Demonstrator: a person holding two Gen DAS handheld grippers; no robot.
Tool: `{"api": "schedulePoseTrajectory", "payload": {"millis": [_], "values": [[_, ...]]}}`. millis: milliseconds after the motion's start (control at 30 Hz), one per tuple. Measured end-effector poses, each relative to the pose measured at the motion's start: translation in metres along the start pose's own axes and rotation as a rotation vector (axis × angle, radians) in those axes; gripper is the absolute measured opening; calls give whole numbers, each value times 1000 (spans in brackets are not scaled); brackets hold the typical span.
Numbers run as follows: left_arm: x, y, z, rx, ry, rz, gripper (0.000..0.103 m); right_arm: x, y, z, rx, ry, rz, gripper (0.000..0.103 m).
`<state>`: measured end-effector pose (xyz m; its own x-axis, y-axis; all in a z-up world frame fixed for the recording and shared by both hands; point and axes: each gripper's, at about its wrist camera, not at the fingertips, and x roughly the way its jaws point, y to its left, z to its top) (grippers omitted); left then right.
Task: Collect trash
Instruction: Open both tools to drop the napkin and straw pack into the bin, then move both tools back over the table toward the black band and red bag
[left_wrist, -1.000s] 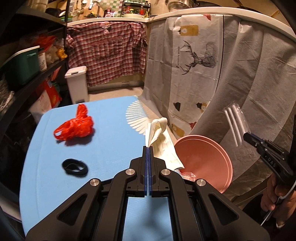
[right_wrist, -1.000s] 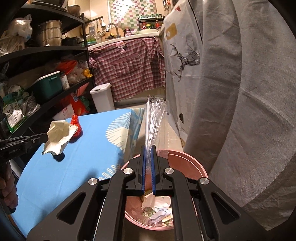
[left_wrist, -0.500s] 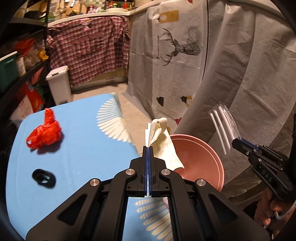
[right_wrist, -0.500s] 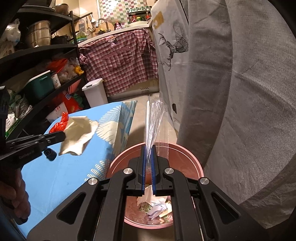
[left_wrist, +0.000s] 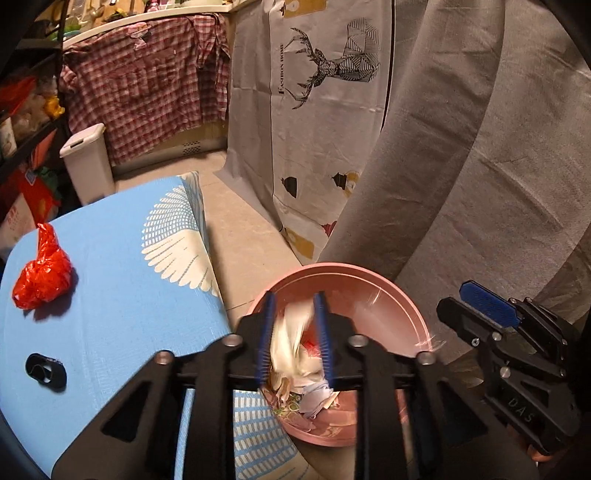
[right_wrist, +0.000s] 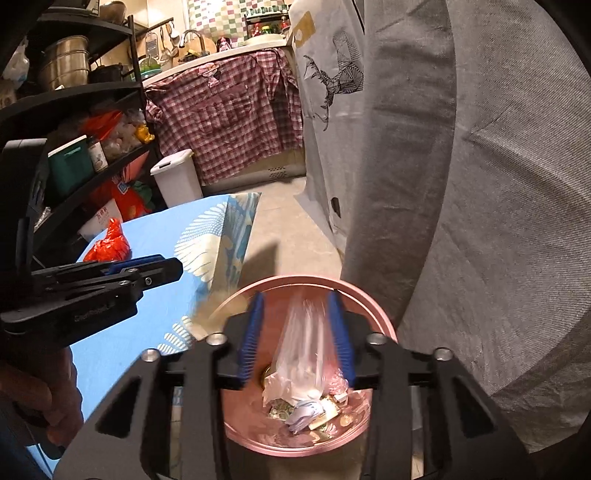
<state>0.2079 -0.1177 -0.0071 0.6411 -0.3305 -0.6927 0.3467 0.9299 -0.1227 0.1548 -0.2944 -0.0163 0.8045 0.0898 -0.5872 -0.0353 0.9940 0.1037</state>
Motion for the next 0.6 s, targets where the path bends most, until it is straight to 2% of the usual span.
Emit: {"api": "schedulePoseTrajectory", "payload": {"millis": [200, 400, 600], "values": [[-17, 18, -3, -11, -26, 24, 24, 0, 1, 0, -6, -11, 2, 41], [-52, 59, -11, -34, -56, 82, 24, -3, 9, 2, -31, -41, 15, 41], [-96, 120, -22, -35, -72, 167, 24, -16, 25, 2, -68, -89, 41, 41]]}}
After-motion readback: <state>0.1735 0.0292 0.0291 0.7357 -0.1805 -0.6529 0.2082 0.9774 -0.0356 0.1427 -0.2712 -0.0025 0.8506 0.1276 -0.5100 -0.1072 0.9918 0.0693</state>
